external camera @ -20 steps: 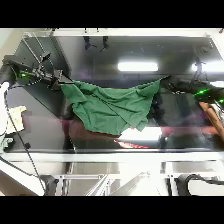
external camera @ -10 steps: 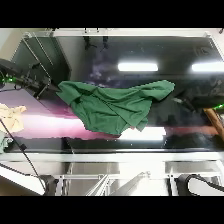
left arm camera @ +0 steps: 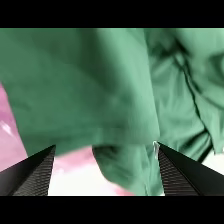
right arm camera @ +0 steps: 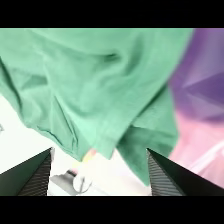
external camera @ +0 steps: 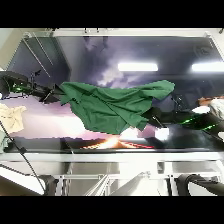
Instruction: Fold the shirts.
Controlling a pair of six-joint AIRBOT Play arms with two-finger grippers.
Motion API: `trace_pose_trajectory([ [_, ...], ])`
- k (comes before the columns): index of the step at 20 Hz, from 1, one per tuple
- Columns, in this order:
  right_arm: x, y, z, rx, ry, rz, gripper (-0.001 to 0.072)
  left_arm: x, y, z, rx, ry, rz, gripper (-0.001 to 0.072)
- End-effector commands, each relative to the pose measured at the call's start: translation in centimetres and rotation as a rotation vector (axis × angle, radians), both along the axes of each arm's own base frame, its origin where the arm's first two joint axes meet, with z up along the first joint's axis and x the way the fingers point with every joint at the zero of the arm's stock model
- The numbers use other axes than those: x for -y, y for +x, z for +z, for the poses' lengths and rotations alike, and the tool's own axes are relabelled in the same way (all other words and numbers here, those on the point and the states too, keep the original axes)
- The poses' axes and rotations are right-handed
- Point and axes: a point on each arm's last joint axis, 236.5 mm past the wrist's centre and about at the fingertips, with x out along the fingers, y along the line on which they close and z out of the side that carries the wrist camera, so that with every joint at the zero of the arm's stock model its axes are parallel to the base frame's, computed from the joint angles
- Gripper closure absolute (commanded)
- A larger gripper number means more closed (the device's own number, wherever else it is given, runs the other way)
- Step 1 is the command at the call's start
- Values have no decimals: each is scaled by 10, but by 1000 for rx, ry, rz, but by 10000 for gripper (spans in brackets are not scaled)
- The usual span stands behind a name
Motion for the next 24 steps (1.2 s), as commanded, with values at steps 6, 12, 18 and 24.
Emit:
trace_pose_trajectory([
  [6,-44,-12,-18,-73,59,24,62,-8,25,-17,-26,-12,38,-3],
  [12,-50,-11,-18,-64,70,27,62,-72,30,-9,-31,41,164,-4],
  [18,-51,-10,-16,-65,78,19,62,-62,60,-30,14,40,237,-3],
  [24,-52,-9,-15,-65,86,13,62,-4,95,-31,100,-3,216,15],
])
